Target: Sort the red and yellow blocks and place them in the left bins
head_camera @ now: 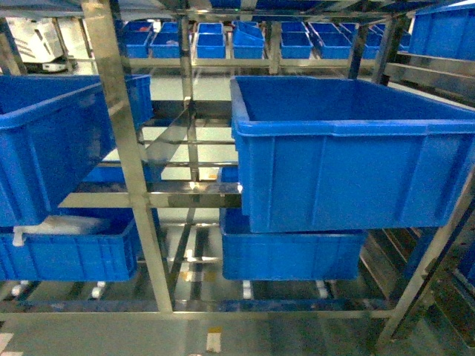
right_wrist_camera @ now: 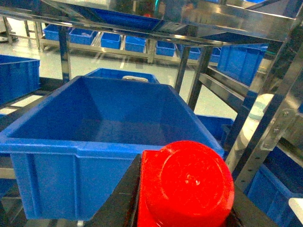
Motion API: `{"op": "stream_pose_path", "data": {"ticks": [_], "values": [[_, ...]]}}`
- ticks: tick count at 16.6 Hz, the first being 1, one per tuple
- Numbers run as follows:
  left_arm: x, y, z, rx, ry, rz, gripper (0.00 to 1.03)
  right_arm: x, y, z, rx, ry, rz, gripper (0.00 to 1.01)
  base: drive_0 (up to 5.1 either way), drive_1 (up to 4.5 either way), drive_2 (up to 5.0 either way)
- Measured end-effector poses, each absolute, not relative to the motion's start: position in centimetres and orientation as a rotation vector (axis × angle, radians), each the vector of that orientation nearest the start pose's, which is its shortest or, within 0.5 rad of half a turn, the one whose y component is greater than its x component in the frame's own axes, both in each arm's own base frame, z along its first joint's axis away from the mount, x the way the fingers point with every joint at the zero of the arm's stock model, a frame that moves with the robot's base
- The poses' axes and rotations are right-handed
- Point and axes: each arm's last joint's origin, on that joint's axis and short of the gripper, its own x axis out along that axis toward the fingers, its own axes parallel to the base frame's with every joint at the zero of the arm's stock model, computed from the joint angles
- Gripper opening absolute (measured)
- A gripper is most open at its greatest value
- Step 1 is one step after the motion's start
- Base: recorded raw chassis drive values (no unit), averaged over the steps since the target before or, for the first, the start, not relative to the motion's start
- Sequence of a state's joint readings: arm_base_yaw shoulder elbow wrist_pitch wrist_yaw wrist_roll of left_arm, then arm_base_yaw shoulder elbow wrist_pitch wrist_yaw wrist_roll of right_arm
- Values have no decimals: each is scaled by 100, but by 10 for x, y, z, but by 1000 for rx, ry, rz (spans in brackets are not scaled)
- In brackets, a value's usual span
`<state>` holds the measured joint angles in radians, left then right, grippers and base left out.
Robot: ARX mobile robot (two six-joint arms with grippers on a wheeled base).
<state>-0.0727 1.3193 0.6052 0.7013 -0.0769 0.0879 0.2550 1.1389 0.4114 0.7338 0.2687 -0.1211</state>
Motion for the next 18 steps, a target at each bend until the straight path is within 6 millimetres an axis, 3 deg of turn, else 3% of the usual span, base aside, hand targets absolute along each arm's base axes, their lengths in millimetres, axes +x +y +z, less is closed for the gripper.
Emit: {"op": "stream_pose_path", "data": {"ticks": [4,18], "values": [[275,-17,244,88,2,8,27,223,50,225,-119,-4,-14,27,-361,366,-3],[275,-17,242,89,16,7,27,223,50,224,-121,1,-13,27,0,0,0]]}}
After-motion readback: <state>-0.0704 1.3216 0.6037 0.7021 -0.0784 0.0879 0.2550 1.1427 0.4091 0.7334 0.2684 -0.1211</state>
